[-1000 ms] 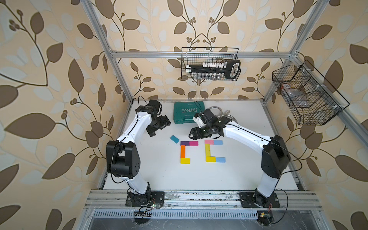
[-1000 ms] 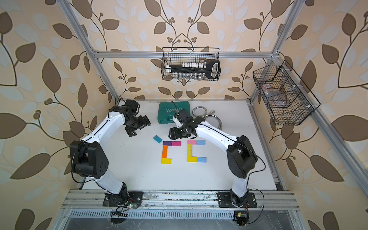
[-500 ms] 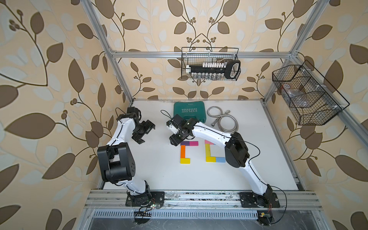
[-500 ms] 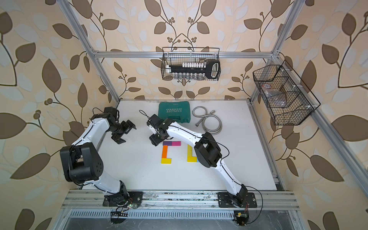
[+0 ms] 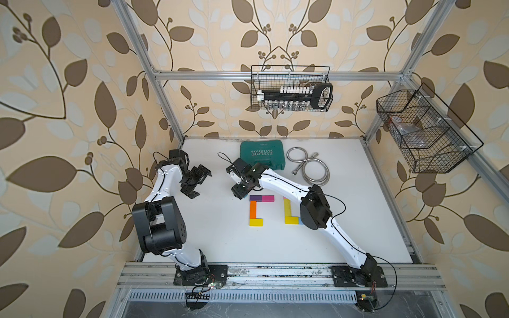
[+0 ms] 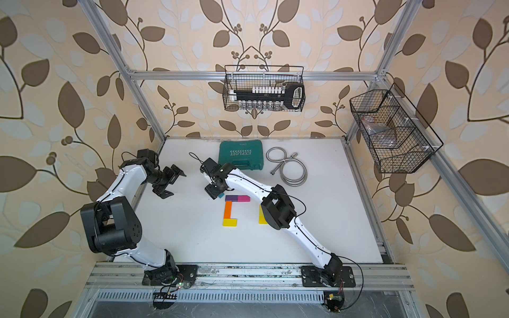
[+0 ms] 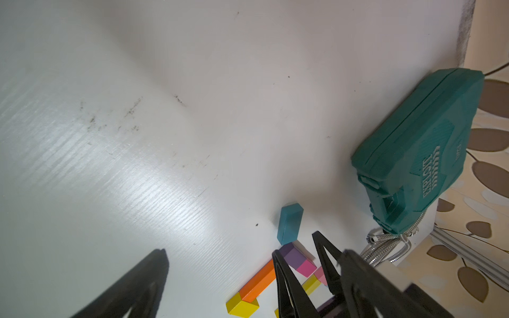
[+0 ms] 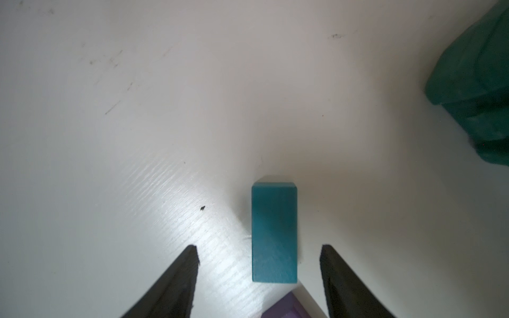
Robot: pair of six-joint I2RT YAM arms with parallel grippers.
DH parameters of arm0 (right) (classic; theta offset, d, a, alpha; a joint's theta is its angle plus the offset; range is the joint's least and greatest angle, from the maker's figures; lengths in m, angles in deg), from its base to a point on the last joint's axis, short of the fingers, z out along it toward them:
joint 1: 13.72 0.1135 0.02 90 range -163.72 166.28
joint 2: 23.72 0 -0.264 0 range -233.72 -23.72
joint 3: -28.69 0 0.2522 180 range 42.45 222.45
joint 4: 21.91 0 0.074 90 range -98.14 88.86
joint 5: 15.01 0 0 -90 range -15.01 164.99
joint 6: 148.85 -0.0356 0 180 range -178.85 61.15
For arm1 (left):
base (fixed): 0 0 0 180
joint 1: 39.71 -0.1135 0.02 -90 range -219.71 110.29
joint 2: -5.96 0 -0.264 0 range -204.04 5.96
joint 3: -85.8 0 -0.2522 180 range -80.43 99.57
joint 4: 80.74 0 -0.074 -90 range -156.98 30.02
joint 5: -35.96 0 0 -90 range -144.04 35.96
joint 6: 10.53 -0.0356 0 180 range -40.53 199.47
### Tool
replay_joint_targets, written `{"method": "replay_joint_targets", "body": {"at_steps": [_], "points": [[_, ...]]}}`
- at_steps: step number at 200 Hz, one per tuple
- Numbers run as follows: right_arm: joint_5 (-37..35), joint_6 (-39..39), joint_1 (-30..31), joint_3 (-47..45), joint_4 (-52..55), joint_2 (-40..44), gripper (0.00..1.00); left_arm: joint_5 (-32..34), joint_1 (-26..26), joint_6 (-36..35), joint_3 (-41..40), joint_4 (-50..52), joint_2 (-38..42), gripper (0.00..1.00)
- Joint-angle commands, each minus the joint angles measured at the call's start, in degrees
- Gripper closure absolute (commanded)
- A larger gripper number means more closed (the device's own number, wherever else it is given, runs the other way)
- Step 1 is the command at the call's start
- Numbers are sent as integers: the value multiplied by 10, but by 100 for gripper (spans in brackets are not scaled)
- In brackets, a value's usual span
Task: Assemble the letter c with building blocks
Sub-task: Pick up the building block from the center of the board.
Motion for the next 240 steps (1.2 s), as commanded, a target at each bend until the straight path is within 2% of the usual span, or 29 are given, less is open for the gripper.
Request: {"method": "replay_joint_targets", "body": {"at_steps": [1,102,122,168,213,240], "points": [[-11,2,-3,11,15,-23,32,-16,-3,-9,2,-2,26,1],[12,-8,-11,20,5,-58,44,-29,-3,4,-10,-11,42,1],[14,-8,-10,15,1,-60,52,-28,-3,4,-11,-11,44,1],[13,-3,-2,14,-6,-38,81,-28,-3,7,-20,-14,48,1],[33,-28,-1,45,-4,4,93,-35,-3,7,-33,-15,59,1],[57,-75,-1,6,-27,78,96,-46,-3,8,-43,-18,72,1]]}}
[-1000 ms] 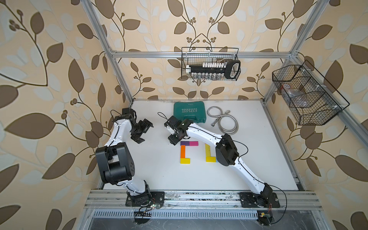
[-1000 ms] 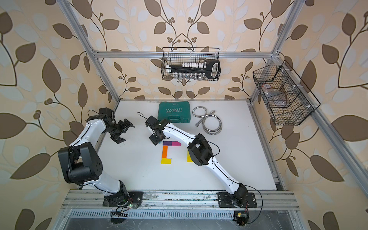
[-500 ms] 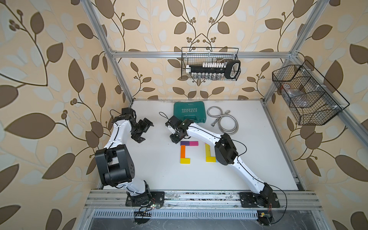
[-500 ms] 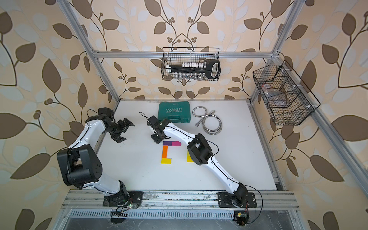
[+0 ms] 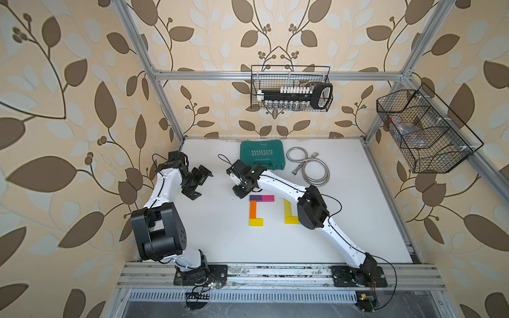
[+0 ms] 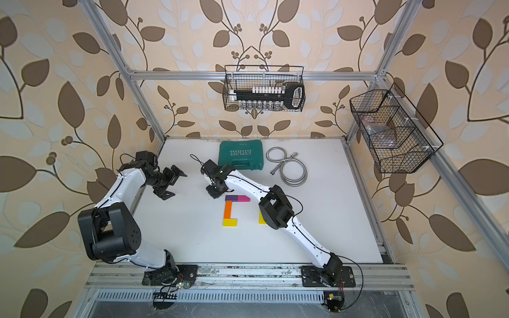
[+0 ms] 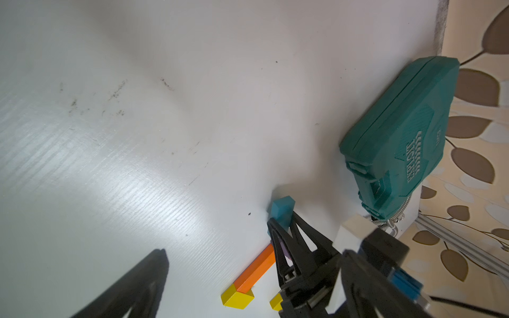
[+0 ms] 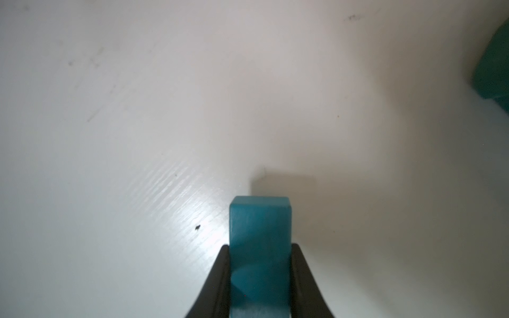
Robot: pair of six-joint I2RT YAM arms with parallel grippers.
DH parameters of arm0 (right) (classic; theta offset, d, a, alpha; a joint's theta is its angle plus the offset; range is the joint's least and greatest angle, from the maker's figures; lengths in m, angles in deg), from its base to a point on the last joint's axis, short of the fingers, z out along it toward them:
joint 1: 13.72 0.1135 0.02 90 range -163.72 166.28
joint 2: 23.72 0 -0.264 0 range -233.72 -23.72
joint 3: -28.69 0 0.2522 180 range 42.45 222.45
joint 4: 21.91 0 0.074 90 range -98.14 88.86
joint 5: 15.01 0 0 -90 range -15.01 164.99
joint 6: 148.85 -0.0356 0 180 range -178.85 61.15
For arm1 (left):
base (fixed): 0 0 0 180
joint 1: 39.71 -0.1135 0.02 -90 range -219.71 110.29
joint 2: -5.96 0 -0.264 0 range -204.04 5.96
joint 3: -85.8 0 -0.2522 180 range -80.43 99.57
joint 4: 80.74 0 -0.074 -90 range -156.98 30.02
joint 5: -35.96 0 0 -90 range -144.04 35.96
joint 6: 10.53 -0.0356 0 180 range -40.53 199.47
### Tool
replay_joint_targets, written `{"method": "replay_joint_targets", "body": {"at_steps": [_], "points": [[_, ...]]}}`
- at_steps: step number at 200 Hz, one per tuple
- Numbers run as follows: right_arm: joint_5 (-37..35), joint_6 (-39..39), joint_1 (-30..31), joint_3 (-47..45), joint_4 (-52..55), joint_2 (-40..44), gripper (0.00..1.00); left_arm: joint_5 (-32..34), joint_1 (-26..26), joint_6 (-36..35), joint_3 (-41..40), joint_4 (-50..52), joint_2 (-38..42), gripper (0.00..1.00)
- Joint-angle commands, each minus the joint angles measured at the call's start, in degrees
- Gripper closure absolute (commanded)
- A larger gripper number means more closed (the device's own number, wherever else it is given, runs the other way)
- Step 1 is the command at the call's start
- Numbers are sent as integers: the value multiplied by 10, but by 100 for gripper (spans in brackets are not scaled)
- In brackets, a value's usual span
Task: Assemble the letter c with building blocks
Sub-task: Pick up the building block from the center of the board, then assemble the building block at the center of the board.
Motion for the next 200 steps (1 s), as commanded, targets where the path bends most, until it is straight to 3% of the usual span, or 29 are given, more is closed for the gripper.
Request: {"method": "replay_joint_targets", "body": {"at_steps": [1,21,56,109,138,200], "points": [[32,-49,3,-15,-19,98,96,-20,-3,4,-10,-3,33,1],[44,-106,3,-116,-55,186,98,-38,-2,3,-19,-7,44,1],[5,-204,2,-387,-143,377,98,-80,5,1,-40,-9,74,1],[-24,-243,18,-669,-167,569,96,-90,34,-12,-51,13,130,1],[-24,-204,55,-733,-151,592,93,-87,42,-5,-63,10,146,1],[-61,-168,126,-758,-118,518,93,-76,49,2,-61,14,149,1]]}}
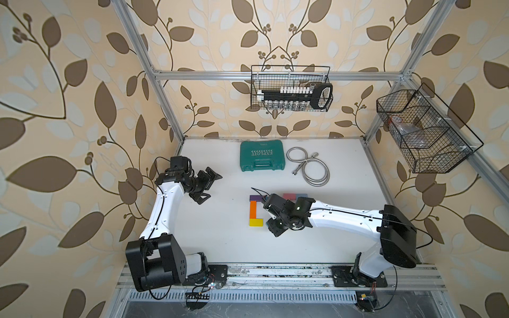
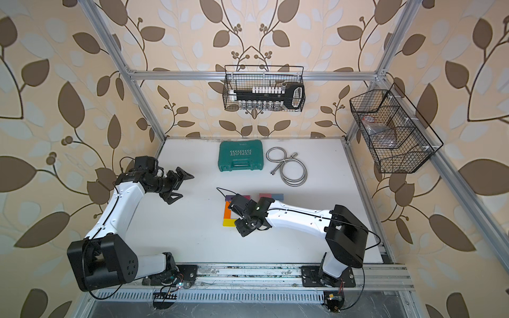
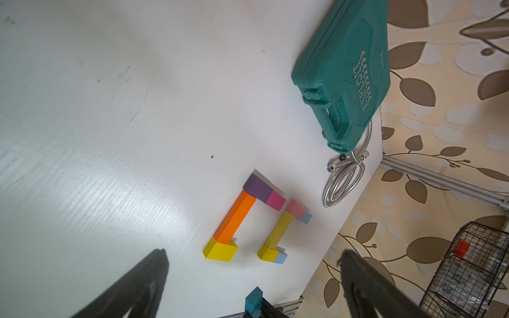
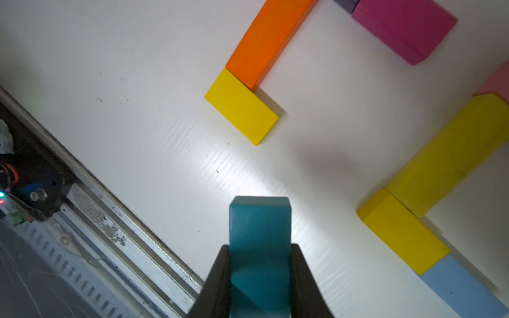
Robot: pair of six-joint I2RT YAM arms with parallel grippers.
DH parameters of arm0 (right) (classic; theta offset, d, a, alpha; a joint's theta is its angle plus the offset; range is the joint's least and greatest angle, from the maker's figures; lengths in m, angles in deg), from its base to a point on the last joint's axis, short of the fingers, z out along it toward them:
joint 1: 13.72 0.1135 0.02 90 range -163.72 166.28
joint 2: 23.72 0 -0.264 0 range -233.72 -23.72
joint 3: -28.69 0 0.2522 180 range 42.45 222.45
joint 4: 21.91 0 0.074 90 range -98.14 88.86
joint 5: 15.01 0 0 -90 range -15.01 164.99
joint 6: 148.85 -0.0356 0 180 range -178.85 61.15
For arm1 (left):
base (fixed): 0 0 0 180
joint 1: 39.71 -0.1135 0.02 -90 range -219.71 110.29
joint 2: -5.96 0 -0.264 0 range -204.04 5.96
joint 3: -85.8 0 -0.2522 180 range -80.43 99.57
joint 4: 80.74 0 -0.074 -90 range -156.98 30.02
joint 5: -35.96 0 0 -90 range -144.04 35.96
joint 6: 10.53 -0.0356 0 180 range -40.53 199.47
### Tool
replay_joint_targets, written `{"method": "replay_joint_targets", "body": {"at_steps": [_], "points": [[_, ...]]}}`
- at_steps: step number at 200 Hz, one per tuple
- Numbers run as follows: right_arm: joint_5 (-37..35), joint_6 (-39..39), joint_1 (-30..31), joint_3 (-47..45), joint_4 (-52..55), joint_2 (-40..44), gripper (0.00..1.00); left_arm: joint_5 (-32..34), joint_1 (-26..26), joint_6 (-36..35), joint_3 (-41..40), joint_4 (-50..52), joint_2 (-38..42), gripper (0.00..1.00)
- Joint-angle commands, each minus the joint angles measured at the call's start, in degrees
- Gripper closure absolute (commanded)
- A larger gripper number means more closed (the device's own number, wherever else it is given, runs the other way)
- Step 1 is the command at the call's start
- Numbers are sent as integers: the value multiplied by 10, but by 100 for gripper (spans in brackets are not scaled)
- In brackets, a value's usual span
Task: Assemble the letter c with building blocks
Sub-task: Assemble the building block at the center of the board.
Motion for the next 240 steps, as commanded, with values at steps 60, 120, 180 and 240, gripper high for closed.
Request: {"method": "replay_joint_targets", "body": {"at_steps": [60,120,180,240], "points": [[-24,33,20,-11,0,-95,83,8,10,4,4,8,10,1],[-46,35,34,-9,15,-77,30,10,16,11,-6,-1,9,1],[-66,-8,78,-29,42,-25,29,4,17,12,-8,-7,12,1],[-73,-42,87,-60,24,-27,29,0,18,15,-8,-10,13,1]]}}
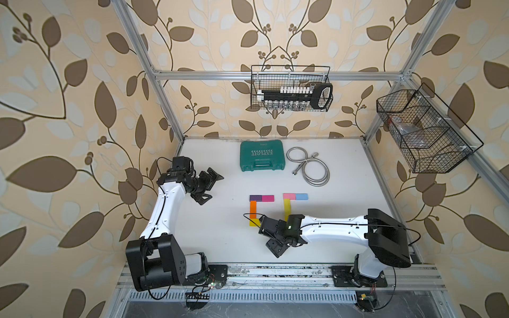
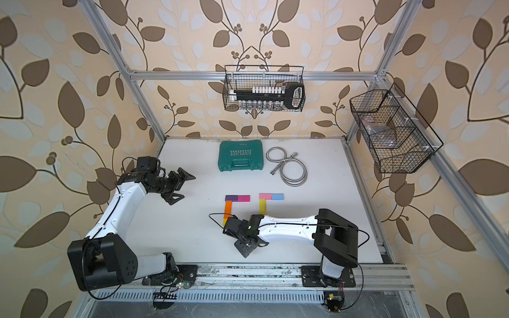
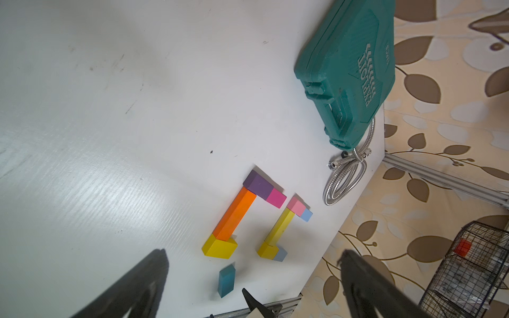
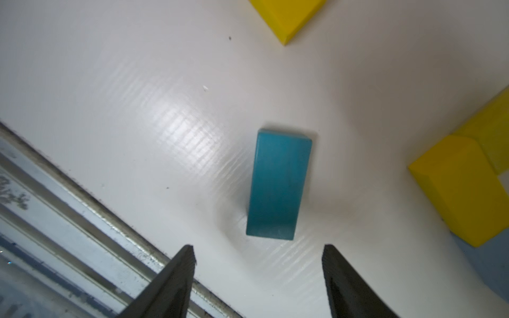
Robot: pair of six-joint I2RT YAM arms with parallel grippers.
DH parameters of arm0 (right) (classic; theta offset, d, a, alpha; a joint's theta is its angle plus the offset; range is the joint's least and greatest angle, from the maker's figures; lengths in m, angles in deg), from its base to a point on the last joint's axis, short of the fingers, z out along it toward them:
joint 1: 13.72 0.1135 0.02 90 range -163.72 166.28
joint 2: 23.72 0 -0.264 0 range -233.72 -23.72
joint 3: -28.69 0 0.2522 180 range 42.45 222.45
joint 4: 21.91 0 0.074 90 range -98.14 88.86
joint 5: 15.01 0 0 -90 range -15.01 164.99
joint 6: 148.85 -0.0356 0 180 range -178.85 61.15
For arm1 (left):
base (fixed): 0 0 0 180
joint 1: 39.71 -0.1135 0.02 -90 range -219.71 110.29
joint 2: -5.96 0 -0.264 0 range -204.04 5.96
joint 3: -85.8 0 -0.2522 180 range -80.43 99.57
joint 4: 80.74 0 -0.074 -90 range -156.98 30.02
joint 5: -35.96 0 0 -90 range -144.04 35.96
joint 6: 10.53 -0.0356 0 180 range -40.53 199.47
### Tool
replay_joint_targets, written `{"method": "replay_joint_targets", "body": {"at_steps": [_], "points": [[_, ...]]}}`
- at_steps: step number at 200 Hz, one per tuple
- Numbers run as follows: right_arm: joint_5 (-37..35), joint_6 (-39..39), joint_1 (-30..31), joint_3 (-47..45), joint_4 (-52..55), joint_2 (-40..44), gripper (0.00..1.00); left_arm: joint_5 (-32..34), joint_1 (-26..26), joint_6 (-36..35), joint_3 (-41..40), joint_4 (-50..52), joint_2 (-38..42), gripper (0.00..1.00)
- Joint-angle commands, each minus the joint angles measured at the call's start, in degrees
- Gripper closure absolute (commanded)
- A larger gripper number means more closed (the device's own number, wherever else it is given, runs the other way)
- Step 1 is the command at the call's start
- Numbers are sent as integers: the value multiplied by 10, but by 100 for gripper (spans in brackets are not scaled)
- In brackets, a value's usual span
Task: Assemble the letter c with building blocks
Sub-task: Assemble the building block at the center of the board.
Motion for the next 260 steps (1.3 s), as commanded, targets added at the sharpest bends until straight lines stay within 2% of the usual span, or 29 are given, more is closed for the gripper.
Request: {"method": "replay_joint_targets", "body": {"at_steps": [1,133,260], "points": [[-15,-23,2,-9,0,-2,29,-1,5,4,-2,-6,13,1],[-83,0,0,37,20,-58,28,5,11,10,-9,-11,16,1],[-93,41,-69,70,28,-59,31,7,14,10,-2,-9,10,1]]}}
